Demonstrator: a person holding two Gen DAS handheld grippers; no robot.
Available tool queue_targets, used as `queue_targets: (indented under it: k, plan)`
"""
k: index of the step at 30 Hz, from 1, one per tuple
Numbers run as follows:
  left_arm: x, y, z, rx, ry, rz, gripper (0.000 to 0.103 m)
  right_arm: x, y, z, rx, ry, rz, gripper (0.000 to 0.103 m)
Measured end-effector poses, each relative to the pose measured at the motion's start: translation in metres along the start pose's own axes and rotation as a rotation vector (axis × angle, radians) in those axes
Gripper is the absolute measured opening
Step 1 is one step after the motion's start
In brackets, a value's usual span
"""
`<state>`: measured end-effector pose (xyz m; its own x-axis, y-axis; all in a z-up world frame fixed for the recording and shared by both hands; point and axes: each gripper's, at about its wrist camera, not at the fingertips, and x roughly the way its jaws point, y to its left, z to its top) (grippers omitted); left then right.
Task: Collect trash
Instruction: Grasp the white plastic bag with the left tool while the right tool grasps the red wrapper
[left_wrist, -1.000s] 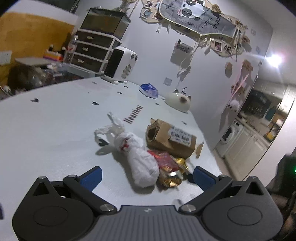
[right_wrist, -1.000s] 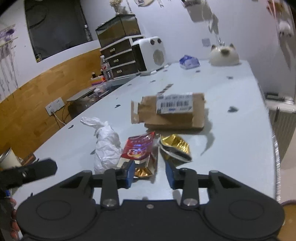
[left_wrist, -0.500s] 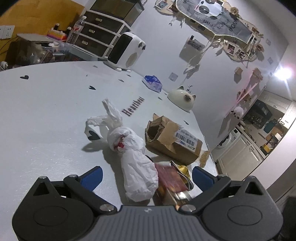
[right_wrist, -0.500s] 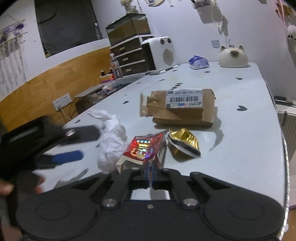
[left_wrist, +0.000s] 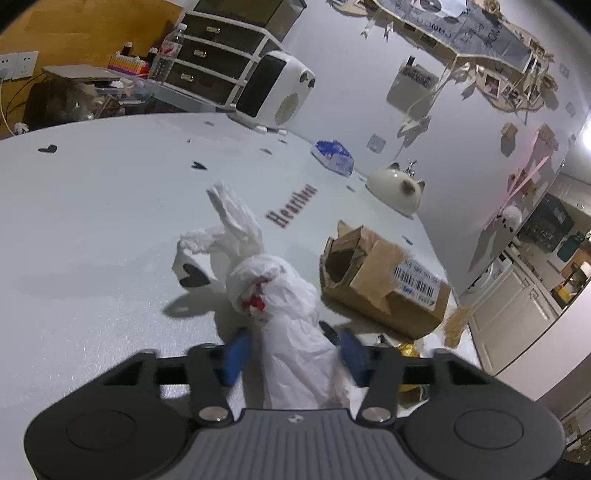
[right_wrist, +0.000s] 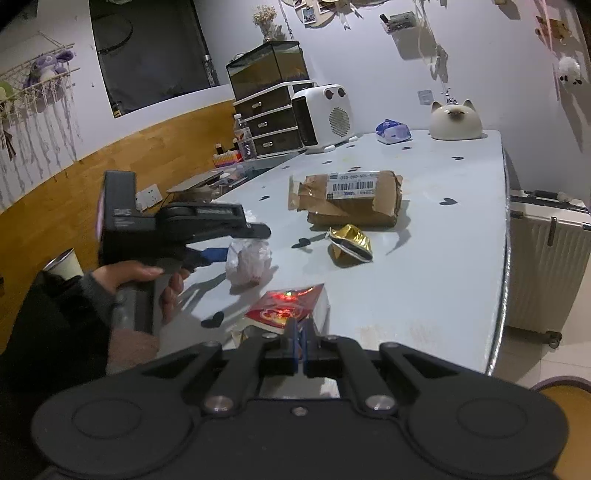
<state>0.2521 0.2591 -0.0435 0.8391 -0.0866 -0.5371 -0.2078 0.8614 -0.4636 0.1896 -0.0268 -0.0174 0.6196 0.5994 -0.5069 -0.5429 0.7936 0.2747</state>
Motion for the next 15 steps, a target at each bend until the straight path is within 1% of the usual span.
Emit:
queue_targets:
  k: [1, 4, 6, 7, 10, 13, 14, 15]
  plan:
    - [-0.002, 0.000, -0.002, 0.008, 0.003, -0.001, 0.037, -0.001, 0.000, -0.001, 0.002, 0.000, -0.001, 0.003]
    - [-0.013, -0.002, -0.010, 0.049, 0.012, -0.018, 0.034, -0.004, -0.001, -0.003, 0.012, 0.000, -0.008, 0.003]
    - [-0.023, -0.003, -0.018, 0.069, 0.030, -0.053, 0.033, -0.005, -0.001, -0.003, 0.016, -0.006, -0.014, 0.004]
    - [-0.029, -0.003, -0.023, 0.079, 0.042, -0.069, 0.033, -0.005, -0.001, -0.004, 0.015, -0.008, -0.017, 0.007]
    - [-0.048, -0.003, -0.038, 0.124, 0.066, -0.102, 0.033, -0.002, 0.002, -0.003, 0.006, -0.007, -0.029, 0.023]
    - [-0.067, -0.004, -0.053, 0.191, 0.087, -0.124, 0.032, 0.004, 0.007, -0.001, -0.006, 0.004, -0.027, 0.029]
    - [-0.073, -0.005, -0.057, 0.214, 0.096, -0.129, 0.032, 0.006, 0.009, 0.000, -0.009, 0.009, -0.023, 0.039]
    - [-0.079, -0.005, -0.061, 0.234, 0.104, -0.132, 0.032, 0.009, 0.011, 0.001, -0.011, 0.014, -0.021, 0.044]
